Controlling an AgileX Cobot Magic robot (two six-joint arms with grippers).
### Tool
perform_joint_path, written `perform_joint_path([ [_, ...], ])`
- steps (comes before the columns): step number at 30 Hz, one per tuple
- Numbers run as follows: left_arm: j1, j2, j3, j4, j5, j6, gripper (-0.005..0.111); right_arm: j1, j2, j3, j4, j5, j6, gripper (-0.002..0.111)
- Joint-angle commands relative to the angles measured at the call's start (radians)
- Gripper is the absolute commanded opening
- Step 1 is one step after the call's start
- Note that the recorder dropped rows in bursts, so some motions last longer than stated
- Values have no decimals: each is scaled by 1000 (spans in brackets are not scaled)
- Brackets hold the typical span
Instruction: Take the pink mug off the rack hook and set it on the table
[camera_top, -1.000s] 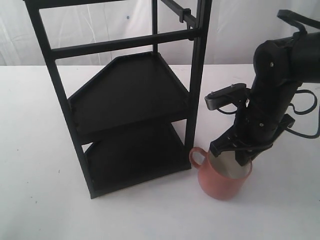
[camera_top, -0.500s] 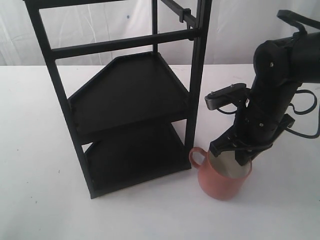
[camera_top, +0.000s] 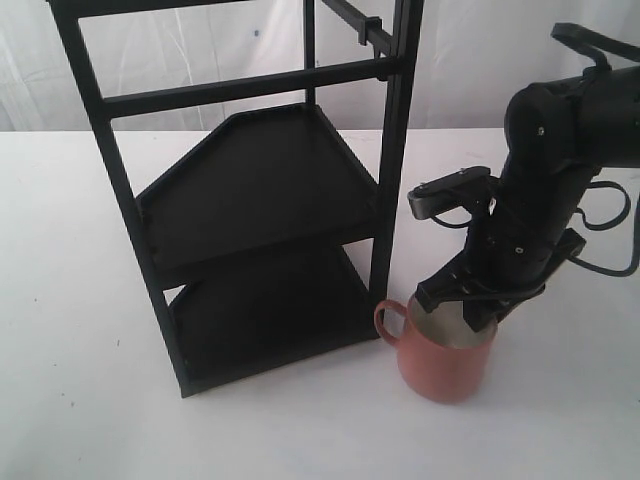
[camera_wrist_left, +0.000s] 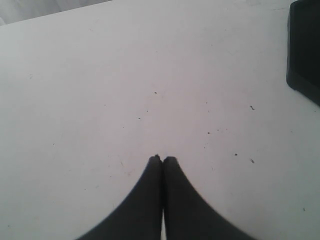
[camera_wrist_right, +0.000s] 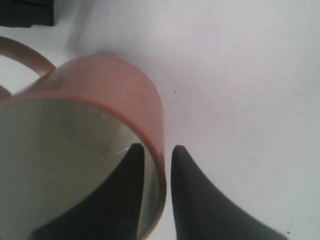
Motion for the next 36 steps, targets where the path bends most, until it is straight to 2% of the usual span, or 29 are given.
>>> perform_joint_path([
  [1, 0, -4, 3, 1, 0, -2, 0, 1, -4, -3, 0, -5, -9, 20],
  [20, 0, -4, 3, 1, 0, 0, 0, 1, -312, -41, -42, 138, -49, 19],
  [22, 0, -4, 3, 1, 0, 0, 0, -13, -344, -41, -86, 157, -21, 14],
  [23, 0, -4, 3, 1, 0, 0, 0, -42, -371, -41, -122, 183, 13, 6],
  [25, 0, -4, 3, 1, 0, 0, 0, -93, -412, -41, -154, 212, 57, 0],
  [28, 0, -4, 3, 1, 0, 0, 0, -131, -475, -38, -158, 221, 97, 0],
  [36, 0, -4, 3, 1, 0, 0, 0, -129, -879, -38, -186, 90, 169, 0],
])
